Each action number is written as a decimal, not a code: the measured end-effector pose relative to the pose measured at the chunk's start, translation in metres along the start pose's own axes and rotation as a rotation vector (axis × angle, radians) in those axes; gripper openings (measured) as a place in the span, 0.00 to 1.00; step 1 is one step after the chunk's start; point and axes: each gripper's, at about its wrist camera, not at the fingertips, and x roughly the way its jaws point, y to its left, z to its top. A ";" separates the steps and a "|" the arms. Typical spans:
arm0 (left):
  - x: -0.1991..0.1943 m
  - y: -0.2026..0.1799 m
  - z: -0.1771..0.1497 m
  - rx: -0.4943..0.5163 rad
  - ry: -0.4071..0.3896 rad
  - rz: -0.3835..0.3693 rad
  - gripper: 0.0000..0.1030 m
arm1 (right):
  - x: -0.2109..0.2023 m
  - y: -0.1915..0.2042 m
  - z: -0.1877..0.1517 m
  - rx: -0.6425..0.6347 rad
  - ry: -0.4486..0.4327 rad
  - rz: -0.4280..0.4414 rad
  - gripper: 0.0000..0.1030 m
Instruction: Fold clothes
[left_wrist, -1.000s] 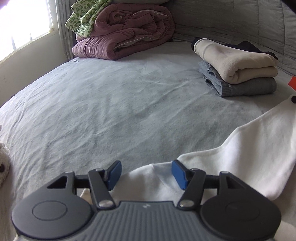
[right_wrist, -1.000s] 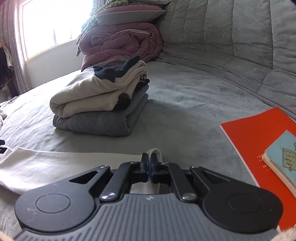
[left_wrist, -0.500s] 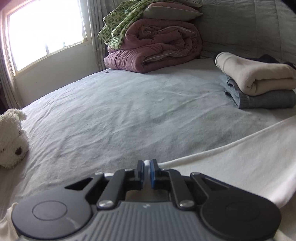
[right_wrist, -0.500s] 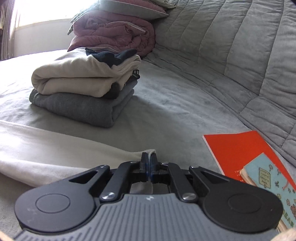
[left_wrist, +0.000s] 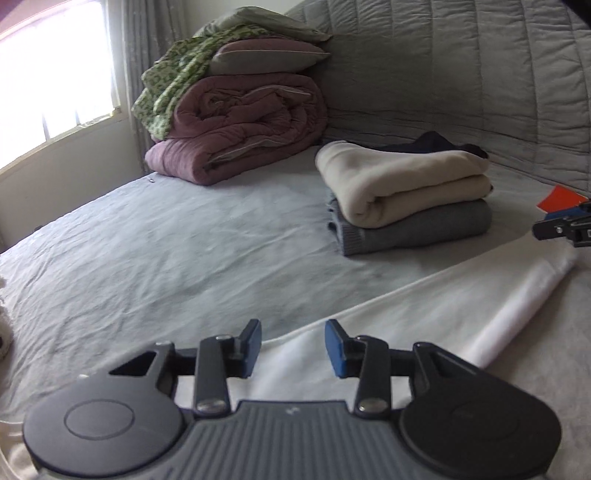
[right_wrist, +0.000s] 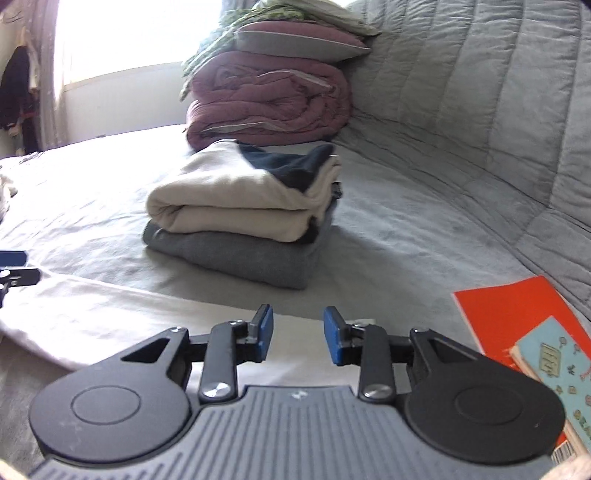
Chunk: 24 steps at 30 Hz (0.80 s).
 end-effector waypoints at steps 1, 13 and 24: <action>0.002 -0.007 -0.003 0.013 0.017 -0.018 0.38 | 0.003 0.004 -0.003 -0.014 0.017 0.010 0.33; -0.018 0.032 -0.023 -0.227 0.037 -0.005 0.58 | -0.013 -0.029 -0.019 0.058 0.099 -0.058 0.35; -0.101 0.091 -0.067 -0.290 0.037 0.180 0.61 | -0.054 0.014 0.008 0.015 0.077 0.074 0.39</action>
